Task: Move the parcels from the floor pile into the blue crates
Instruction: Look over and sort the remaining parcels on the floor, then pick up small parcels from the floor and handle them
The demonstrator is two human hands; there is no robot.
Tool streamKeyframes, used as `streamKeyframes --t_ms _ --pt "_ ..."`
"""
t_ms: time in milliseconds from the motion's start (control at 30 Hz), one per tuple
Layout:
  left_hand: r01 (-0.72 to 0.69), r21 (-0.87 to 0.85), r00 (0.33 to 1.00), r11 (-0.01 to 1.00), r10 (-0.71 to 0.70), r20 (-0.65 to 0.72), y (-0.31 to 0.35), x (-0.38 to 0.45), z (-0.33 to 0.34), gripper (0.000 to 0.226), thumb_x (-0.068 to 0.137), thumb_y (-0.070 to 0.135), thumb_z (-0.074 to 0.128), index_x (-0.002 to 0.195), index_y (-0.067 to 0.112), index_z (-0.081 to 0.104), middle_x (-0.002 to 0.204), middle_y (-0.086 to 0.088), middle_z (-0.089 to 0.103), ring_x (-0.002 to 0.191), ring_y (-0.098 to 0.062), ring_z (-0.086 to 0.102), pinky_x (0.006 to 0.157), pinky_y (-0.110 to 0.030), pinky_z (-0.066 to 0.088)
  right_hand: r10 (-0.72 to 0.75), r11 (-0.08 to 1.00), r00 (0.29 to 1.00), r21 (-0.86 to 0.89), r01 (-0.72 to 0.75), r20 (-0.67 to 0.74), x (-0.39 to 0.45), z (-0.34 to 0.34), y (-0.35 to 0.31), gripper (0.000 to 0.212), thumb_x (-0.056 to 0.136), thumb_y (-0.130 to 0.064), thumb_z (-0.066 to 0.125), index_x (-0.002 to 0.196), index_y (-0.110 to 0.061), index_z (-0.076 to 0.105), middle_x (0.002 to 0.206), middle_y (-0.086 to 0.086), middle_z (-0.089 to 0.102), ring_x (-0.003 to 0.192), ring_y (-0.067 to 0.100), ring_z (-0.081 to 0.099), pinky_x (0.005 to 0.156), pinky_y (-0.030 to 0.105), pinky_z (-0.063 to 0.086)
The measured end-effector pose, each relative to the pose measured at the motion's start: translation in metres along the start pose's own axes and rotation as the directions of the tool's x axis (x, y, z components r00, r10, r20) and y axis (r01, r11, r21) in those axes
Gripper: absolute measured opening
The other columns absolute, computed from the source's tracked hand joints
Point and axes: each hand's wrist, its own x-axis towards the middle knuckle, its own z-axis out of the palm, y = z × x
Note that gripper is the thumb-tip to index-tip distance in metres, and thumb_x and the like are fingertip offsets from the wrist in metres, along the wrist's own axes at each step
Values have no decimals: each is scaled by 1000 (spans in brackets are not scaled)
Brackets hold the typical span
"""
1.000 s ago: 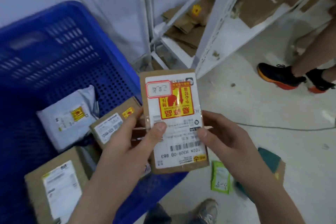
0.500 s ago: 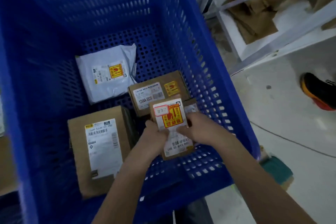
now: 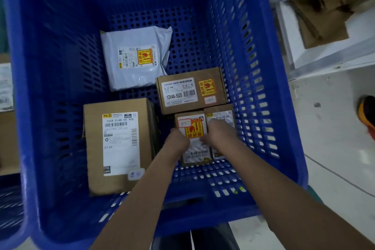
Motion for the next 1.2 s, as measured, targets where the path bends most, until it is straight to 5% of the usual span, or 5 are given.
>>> streamKeyframes --t_ms 500,667,833,1033,1200 --pt "-162 257 979 953 189 -83 17 -41 -17 21 94 18 48 112 8 49 83 -3 56 72 -15 50 60 -27 41 -150 967 978 227 114 147 -59 -45 2 24 94 -34 48 86 -13 53 71 0 50 66 14 53 52 25 38" --pt "-613 298 737 732 665 -119 54 -114 -18 22 95 21 47 115 18 57 100 2 64 85 -12 57 67 -25 41 -331 598 895 666 445 -300 -162 -79 32 13 91 -37 52 94 -30 63 88 -12 66 84 -3 61 71 13 50" --pt "-867 38 495 496 868 -28 93 -190 35 20 92 19 49 83 34 59 81 7 67 77 -5 64 74 -24 55 200 417 703 708 569 -683 -214 -69 110 13 86 -22 56 82 -31 64 81 -13 71 74 3 68 66 14 54" --pt "-953 -10 288 304 913 290 75 -238 152 13 83 27 44 82 30 57 82 11 64 72 -3 62 65 -17 51 586 607 637 792 66 -502 -210 31 239 13 89 -18 56 80 -27 57 72 -11 63 66 9 59 62 27 47" --pt "-894 392 437 215 609 662 5 -193 284 12 91 23 46 96 19 56 93 1 65 88 -21 62 79 -38 51 602 518 798 770 -372 -19 -211 150 316 14 90 -24 52 96 -14 59 88 2 63 84 26 58 75 32 46"
